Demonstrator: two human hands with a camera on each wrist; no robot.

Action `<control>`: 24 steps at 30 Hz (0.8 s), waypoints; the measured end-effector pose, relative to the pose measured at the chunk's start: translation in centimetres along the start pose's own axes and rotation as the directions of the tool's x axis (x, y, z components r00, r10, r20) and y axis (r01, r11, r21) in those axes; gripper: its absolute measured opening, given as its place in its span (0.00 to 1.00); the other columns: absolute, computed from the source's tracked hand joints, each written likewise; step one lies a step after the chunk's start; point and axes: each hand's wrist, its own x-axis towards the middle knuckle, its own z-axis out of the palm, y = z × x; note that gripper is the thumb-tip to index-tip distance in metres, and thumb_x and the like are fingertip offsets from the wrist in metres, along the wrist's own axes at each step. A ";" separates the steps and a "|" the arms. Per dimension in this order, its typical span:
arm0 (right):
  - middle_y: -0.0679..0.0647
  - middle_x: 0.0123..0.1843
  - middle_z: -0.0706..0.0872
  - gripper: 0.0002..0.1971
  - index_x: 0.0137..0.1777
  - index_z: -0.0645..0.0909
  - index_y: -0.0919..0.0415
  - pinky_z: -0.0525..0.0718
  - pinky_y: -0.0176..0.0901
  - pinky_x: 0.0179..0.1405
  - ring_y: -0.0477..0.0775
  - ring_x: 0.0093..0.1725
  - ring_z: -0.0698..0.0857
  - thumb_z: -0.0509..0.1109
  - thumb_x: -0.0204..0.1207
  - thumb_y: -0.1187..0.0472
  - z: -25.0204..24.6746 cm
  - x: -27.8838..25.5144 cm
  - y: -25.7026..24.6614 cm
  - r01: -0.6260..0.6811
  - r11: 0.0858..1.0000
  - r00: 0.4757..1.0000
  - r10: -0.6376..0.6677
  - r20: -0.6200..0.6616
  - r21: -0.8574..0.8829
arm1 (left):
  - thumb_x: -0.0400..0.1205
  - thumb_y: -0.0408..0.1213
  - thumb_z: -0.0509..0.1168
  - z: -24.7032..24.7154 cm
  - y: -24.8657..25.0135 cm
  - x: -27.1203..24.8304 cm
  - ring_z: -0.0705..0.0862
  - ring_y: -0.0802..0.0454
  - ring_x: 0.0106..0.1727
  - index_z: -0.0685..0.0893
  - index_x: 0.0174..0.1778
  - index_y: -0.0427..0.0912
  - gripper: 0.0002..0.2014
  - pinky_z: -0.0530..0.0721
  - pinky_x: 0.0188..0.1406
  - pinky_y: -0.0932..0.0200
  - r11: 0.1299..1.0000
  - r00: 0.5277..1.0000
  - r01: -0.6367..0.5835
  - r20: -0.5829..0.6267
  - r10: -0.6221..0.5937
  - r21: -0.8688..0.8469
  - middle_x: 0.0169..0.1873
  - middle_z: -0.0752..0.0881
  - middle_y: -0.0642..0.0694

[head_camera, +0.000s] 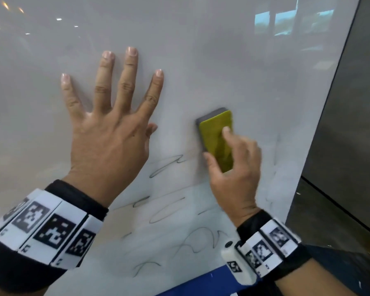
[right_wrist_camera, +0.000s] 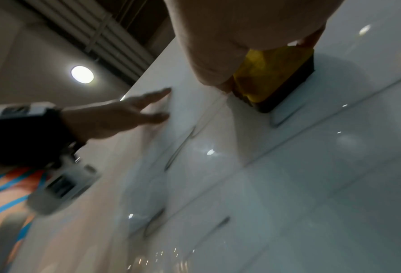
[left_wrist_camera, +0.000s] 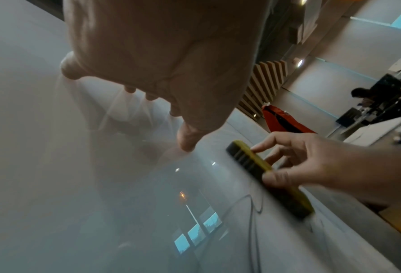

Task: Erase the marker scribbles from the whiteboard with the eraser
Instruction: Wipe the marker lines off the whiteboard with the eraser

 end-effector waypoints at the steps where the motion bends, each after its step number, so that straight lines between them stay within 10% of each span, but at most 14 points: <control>1: 0.60 0.56 0.82 0.28 0.71 0.79 0.58 0.77 0.45 0.54 0.60 0.52 0.77 0.81 0.72 0.56 0.5 -0.9 -1.0 0.044 0.999 0.999 -0.044 0.027 0.007 | 0.84 0.49 0.63 0.0 0.0 0.1 0.43 0.35 0.87 0.50 0.88 0.53 0.39 0.47 0.73 0.15 1.000 1.000 -0.003 0.000 0.003 -0.001 0.87 0.43 0.40; 5: 0.60 0.57 0.82 0.27 0.71 0.79 0.56 0.78 0.44 0.55 0.63 0.52 0.79 0.81 0.72 0.57 0.4 -1.3 -1.3 0.138 0.990 0.986 -0.137 0.090 -0.003 | 0.85 0.50 0.61 0.2 -0.8 -0.5 0.42 0.37 0.87 0.49 0.88 0.53 0.38 0.46 0.75 0.16 0.999 0.999 -0.038 -0.017 0.038 -0.015 0.88 0.42 0.42; 10: 0.62 0.57 0.81 0.28 0.72 0.80 0.60 0.84 0.57 0.55 0.63 0.55 0.80 0.80 0.73 0.56 -0.3 0.2 0.1 -0.059 0.998 0.997 0.057 -0.053 -0.030 | 0.86 0.48 0.62 1.2 -2.6 -2.9 0.43 0.40 0.88 0.52 0.88 0.53 0.37 0.46 0.75 0.17 0.997 0.997 -0.080 -0.008 0.080 -0.014 0.88 0.44 0.43; 15: 0.62 0.57 0.81 0.26 0.70 0.82 0.62 0.79 0.39 0.58 0.62 0.54 0.79 0.81 0.71 0.59 3.1 -4.2 -5.0 -0.005 1.000 1.000 0.005 -0.007 -0.001 | 0.87 0.48 0.61 2.3 -3.9 -5.1 0.44 0.40 0.88 0.52 0.88 0.53 0.35 0.44 0.77 0.20 0.994 0.994 -0.106 -0.001 0.106 0.006 0.88 0.45 0.43; 24: 0.62 0.57 0.82 0.26 0.71 0.82 0.61 0.83 0.54 0.58 0.63 0.56 0.80 0.80 0.73 0.58 2.9 -3.6 -4.8 -0.055 0.998 0.996 0.056 -0.068 0.007 | 0.89 0.46 0.58 4.0 -6.6 -9.3 0.45 0.41 0.88 0.52 0.88 0.53 0.32 0.45 0.78 0.22 0.993 0.994 -0.113 0.007 0.113 0.042 0.88 0.46 0.44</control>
